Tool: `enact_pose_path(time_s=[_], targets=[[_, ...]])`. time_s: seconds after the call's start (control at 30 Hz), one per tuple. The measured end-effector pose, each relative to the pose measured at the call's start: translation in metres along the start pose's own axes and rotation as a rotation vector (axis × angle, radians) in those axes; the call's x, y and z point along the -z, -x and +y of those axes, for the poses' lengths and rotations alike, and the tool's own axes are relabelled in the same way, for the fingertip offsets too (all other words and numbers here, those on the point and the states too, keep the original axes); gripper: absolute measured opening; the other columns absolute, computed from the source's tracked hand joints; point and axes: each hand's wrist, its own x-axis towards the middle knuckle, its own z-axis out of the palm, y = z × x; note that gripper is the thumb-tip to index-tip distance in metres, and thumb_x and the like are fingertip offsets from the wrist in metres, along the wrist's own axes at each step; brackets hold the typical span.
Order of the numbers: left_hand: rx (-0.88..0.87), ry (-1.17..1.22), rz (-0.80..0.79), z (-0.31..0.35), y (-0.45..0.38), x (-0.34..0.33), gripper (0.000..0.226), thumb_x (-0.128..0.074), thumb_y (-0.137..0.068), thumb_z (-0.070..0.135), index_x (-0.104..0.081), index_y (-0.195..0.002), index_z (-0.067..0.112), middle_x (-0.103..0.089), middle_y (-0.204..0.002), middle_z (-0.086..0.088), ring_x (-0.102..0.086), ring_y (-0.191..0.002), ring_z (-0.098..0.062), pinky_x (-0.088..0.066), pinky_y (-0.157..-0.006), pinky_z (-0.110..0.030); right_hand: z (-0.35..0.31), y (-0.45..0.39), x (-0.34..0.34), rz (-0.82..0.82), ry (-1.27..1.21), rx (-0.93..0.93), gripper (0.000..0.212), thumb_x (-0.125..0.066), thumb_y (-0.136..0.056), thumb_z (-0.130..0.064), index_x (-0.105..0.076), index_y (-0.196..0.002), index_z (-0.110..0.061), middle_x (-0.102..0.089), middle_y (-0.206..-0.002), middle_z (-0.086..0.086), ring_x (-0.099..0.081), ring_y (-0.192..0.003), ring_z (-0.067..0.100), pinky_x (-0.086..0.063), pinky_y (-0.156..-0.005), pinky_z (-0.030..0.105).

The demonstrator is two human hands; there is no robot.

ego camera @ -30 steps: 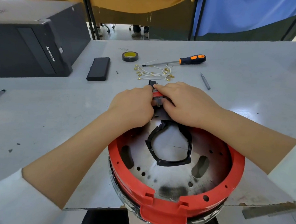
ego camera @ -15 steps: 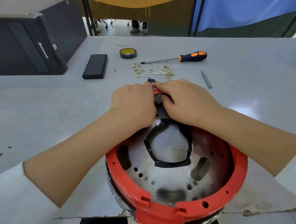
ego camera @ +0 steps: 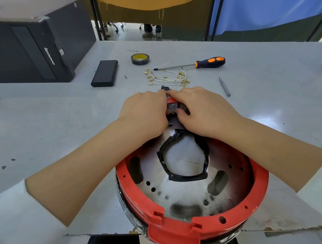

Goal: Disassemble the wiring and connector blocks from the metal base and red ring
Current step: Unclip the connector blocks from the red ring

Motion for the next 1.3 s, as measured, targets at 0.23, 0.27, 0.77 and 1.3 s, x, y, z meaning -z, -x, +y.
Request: enact_pose_path(time_s=[0.23, 0.27, 0.77, 1.3], targets=[[0.047, -0.016, 0.01, 0.005, -0.001, 0.001, 0.019, -0.052, -0.082, 0.019, -0.043, -0.098, 0.016, -0.056, -0.093, -0.012, -0.034, -0.071, -0.025, -0.018, -0.046, -0.029, -0.001, 0.001, -0.002, 0.011, 0.034, 0.002, 0.039, -0.043, -0.09, -0.022, -0.047, -0.128, -0.024, -0.06, -0.112, -0.001, -0.05, -0.103, 0.025, -0.041, -0.069, 0.035], [0.051, -0.022, 0.015, 0.006, -0.001, 0.001, 0.018, -0.052, -0.082, 0.02, -0.042, -0.097, 0.017, -0.057, -0.095, -0.012, -0.034, -0.072, -0.025, -0.018, -0.047, -0.03, -0.002, 0.001, -0.002, 0.01, 0.035, 0.004, 0.039, -0.043, -0.09, -0.022, -0.047, -0.129, -0.024, -0.06, -0.112, -0.002, -0.05, -0.103, 0.025, -0.041, -0.07, 0.035], [0.017, -0.009, 0.018, 0.007, 0.003, 0.001, 0.024, -0.048, -0.085, 0.014, -0.049, -0.108, 0.009, -0.06, -0.105, -0.013, -0.057, -0.096, -0.035, -0.03, -0.062, -0.033, -0.006, -0.001, 0.005, -0.048, -0.019, -0.048, 0.042, -0.044, -0.091, -0.021, -0.046, -0.133, -0.024, -0.062, -0.117, 0.001, -0.05, -0.107, 0.025, -0.048, -0.079, 0.04], [0.001, 0.092, 0.059, -0.002, 0.001, -0.008, 0.014, -0.047, -0.092, 0.025, -0.035, -0.087, 0.019, -0.059, -0.091, -0.007, -0.039, -0.066, -0.027, -0.016, -0.045, -0.029, 0.003, -0.016, 0.022, -0.202, -0.608, -0.418, 0.019, -0.057, -0.092, -0.03, -0.067, -0.101, -0.016, -0.071, -0.099, 0.003, -0.064, -0.099, 0.026, -0.049, -0.089, 0.036]])
